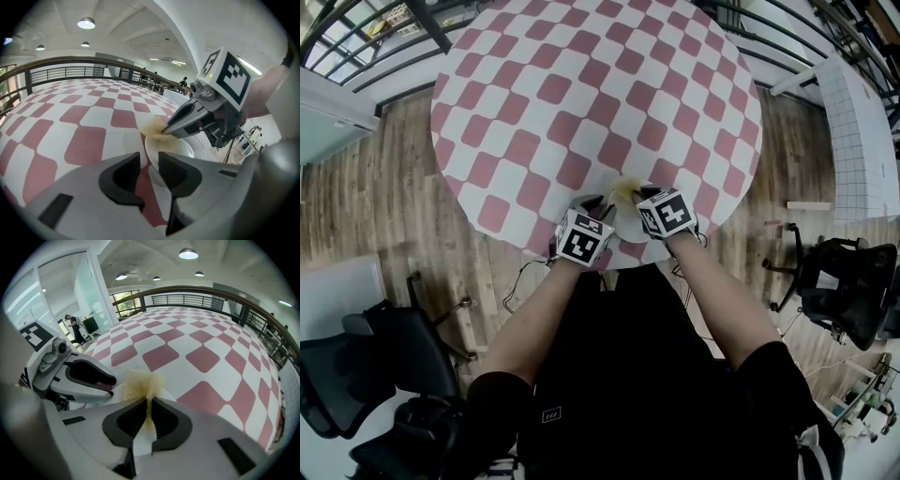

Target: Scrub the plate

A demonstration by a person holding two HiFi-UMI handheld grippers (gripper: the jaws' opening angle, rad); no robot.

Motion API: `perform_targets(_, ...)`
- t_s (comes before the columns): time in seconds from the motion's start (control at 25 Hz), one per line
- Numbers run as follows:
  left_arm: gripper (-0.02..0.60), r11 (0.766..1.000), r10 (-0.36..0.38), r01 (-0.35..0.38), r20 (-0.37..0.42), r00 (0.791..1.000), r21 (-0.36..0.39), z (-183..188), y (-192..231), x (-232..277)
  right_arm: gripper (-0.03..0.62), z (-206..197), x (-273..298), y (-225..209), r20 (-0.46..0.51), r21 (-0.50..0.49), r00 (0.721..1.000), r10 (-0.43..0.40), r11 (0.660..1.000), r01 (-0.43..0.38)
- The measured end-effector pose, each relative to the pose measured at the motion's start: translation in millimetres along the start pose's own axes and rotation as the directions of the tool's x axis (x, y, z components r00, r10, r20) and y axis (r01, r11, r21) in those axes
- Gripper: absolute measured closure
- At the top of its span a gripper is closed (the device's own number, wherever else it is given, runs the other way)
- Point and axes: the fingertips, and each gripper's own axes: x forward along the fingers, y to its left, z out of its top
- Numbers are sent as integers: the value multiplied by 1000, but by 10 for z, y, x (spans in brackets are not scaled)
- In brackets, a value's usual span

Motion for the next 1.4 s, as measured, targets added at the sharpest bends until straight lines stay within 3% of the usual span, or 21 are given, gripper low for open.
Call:
perform_targets(0.6,456,1000,-7,7,-4,1000,-5,4,-25,0,556,-291,-291,-434,48,109,997,-66,992,60)
perform_targets(0.68,456,1000,-10,10,-6,1000,-7,-3,-26,3,556,-347,-348,-551,50,134,993,-106,986,98)
perform_targets(0.8,456,1000,-9,9,-11,1000,-10,2,-12,1,556,-421,-548,-887,49,208,971,-232,954,218)
perform_targets(0.88,457,1000,-7,7,-15,1000,-15,7,-10,5,556,-360,-698,-954,94,250,964,-250,943,220)
perform_targets(1.0,457,1000,-8,8,-16,1000,-25,10,12,4,556,-175,-728,-597,154,191,979,-132,976,101)
perform_targets(1.08,457,999,-15,14,-18,1000,-40,5,18,-2,556,-135,-636,-232,140,108,990,-27,994,12)
perform_targets(1.2,457,998,-22,21,-13,1000,-55,27,19,13,556,-198,-440,176,85,47,993,83,995,-87)
perform_targets(1.4,457,998,-28,26,-25,999,-52,17,12,28,556,-371,-143,396,6,63,991,133,989,-133)
